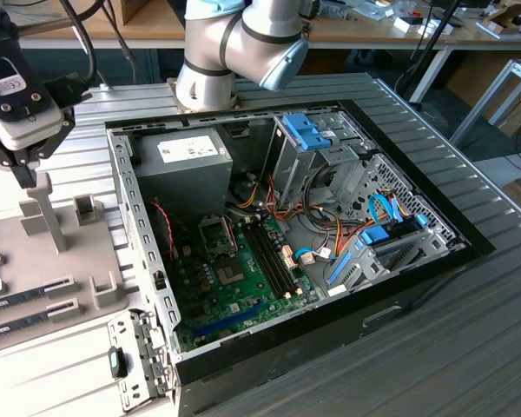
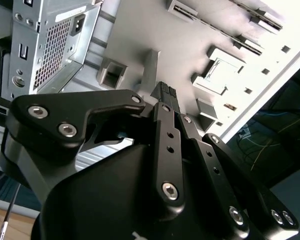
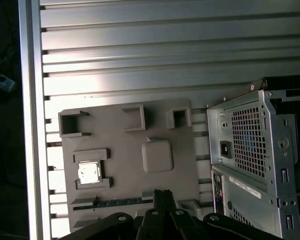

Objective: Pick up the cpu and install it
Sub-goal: 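Reach for the cpu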

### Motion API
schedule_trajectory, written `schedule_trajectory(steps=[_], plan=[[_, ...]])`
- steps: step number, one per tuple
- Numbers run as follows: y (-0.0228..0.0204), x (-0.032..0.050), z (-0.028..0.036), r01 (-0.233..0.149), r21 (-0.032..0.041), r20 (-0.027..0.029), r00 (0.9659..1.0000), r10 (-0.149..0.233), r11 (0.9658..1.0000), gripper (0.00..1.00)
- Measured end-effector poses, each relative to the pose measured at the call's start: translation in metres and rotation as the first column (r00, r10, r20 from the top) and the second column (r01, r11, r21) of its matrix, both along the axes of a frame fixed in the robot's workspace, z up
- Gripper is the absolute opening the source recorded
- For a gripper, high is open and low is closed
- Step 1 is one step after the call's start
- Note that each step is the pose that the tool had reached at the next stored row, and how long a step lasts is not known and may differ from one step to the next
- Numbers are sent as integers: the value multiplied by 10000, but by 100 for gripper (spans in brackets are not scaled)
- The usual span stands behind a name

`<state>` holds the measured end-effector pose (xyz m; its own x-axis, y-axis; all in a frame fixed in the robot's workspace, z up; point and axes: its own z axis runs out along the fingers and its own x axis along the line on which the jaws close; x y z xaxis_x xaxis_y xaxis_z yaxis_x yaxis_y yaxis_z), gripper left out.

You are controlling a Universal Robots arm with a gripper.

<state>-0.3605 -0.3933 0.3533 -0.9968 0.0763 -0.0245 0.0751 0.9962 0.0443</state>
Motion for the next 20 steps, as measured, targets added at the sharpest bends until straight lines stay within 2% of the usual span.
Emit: schedule_trajectory(steps=[11, 20], plan=[[0, -112, -29, 0, 0, -1, 10000, 0, 10000, 11], [0, -171, -49, -1, 1, 0, 10000, 1, 10000, 11]])
